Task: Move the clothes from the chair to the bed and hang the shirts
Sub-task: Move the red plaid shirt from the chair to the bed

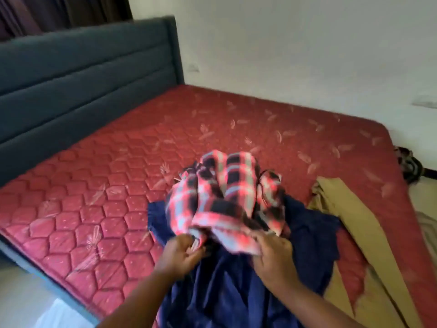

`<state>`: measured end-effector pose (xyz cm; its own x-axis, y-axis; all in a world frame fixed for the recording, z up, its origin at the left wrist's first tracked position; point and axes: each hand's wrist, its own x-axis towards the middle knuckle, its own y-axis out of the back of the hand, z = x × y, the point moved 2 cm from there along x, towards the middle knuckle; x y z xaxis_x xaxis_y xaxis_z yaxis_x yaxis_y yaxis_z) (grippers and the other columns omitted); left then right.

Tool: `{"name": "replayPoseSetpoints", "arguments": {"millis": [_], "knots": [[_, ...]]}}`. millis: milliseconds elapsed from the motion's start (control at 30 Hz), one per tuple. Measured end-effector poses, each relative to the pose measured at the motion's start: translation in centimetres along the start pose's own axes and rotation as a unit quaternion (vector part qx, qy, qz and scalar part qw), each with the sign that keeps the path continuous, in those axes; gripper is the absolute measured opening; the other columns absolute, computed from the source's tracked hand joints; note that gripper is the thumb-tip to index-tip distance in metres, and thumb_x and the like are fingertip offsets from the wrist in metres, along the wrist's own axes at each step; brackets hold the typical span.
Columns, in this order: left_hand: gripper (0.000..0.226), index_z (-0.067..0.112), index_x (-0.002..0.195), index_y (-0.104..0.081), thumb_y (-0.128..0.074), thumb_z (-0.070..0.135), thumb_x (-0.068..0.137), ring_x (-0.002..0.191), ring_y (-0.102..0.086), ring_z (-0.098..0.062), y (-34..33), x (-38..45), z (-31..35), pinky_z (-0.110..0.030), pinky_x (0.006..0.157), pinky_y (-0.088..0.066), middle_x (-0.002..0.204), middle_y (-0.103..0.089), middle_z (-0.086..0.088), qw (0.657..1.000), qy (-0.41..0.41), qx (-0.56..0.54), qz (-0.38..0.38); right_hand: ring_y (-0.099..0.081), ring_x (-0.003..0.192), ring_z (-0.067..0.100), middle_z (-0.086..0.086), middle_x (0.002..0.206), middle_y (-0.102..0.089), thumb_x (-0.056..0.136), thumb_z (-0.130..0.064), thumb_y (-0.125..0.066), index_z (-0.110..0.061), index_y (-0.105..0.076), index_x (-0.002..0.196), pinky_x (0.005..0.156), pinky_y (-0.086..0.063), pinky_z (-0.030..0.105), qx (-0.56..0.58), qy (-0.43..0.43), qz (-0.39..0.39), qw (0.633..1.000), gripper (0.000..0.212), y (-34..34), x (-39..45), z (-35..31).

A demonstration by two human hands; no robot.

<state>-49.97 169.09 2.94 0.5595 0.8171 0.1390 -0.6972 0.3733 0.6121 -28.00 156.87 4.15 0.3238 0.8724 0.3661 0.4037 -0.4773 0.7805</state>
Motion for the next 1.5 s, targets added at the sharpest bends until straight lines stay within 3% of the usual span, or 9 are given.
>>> {"name": "replayPoseSetpoints", "arguments": {"millis": [100,200,400,600,733,900,1000,1200,1500], "knots": [[0.014,0.018,0.065,-0.046,-0.056,0.028,0.068,0.054,-0.045,-0.007,-3.6,-4.8,-6.3,-0.024,0.051,-0.037,0.06,-0.051,0.005,0.97,-0.014,0.105,-0.221,-0.065,0.079,0.015,-0.012,0.081,-0.068,0.062,-0.017,-0.041,-0.034,-0.067,0.096,0.076,-0.037,0.032,-0.089,-0.018,-0.118,0.989,0.046,-4.2,-8.4,4.2],[0.02,0.011,0.071,-0.068,-0.067,0.03,0.066,0.078,-0.066,-0.021,-6.7,-9.1,-11.6,-0.022,0.067,-0.049,0.078,-0.069,-0.005,0.881,0.016,0.264,-0.392,-0.065,0.072,0.011,-0.017,0.082,-0.065,0.06,-0.019,-0.039,-0.037,-0.069,0.089,0.065,-0.044,0.025,-0.097,-0.037,-0.202,0.974,0.045,-6.6,-14.0,7.3],[0.03,-0.002,0.109,-0.064,-0.059,0.018,0.088,0.119,-0.052,-0.036,-7.7,-11.7,-12.2,-0.036,0.1,-0.04,0.123,-0.059,-0.023,0.793,0.062,0.341,-0.501,-0.061,0.077,0.007,-0.021,0.08,-0.058,0.057,-0.021,-0.032,-0.04,-0.065,0.077,0.045,-0.044,0.014,-0.162,-0.112,-0.337,0.921,0.043,-7.9,-20.1,7.3],[0.044,0.022,0.128,-0.057,-0.062,0.04,0.089,0.132,-0.042,-0.031,-6.4,-13.5,-14.0,-0.043,0.101,-0.044,0.139,-0.05,-0.007,0.669,0.047,0.463,-0.579,-0.057,0.116,0.031,-0.002,0.122,-0.062,0.074,-0.009,-0.057,-0.032,-0.061,0.123,0.085,-0.052,0.045,-0.21,-0.154,-0.494,0.83,0.054,-7.4,-21.7,5.7],[0.048,0.015,0.135,-0.051,-0.052,0.042,0.095,0.127,-0.051,-0.031,-7.3,-13.4,-12.3,-0.041,0.101,-0.046,0.139,-0.053,-0.01,0.673,0.049,0.444,-0.589,-0.033,0.138,0.033,0.002,0.15,-0.038,0.091,-0.019,-0.05,-0.027,-0.037,0.146,0.108,-0.033,0.046,-0.232,-0.165,-0.544,0.789,0.058,-8.0,-21.8,4.2],[0.04,0.02,0.129,-0.055,-0.041,0.042,0.099,0.119,-0.057,-0.029,-10.5,-11.6,-6.4,-0.037,0.092,-0.047,0.129,-0.061,-0.007,0.774,-0.067,0.389,-0.495,-0.052,0.123,0.034,0.01,0.135,-0.056,0.089,-0.028,-0.056,-0.02,-0.047,0.135,0.1,-0.044,0.039,-0.18,-0.201,-0.499,0.823,0.047,-7.8,-21.5,2.2],[0.042,0.017,0.125,-0.057,-0.044,0.046,0.097,0.118,-0.056,-0.034,-13.2,-11.4,-3.6,-0.038,0.093,-0.045,0.126,-0.062,-0.012,0.788,-0.178,0.36,-0.466,-0.056,0.118,0.035,0.011,0.131,-0.058,0.088,-0.032,-0.057,-0.019,-0.051,0.132,0.095,-0.047,0.039,-0.153,-0.233,-0.463,0.841,0.046,-7.4,-22.6,1.9],[0.091,0.028,0.156,-0.005,-0.042,0.074,0.086,0.15,-0.001,-0.034,-21.3,-15.8,0.5,-0.052,0.119,-0.005,0.164,-0.007,-0.005,0.708,-0.273,0.408,-0.507,-0.053,0.125,0.03,0.006,0.136,-0.056,0.092,-0.037,-0.051,-0.024,-0.048,0.137,0.1,-0.044,0.038,-0.096,-0.365,-0.376,0.846,0.046,-3.9,-29.8,3.4],[0.105,0.017,0.155,0.008,-0.033,0.082,0.082,0.15,0.012,-0.031,-36.5,-35.0,14.8,-0.048,0.12,0.005,0.164,0.007,-0.007,0.566,-0.421,0.426,-0.566,-0.042,0.132,0.029,0.007,0.14,-0.051,0.095,-0.041,-0.049,-0.022,-0.035,0.146,0.102,-0.038,0.039,-0.041,-0.615,-0.221,0.756,0.055,8.0,-58.1,4.6]]}}
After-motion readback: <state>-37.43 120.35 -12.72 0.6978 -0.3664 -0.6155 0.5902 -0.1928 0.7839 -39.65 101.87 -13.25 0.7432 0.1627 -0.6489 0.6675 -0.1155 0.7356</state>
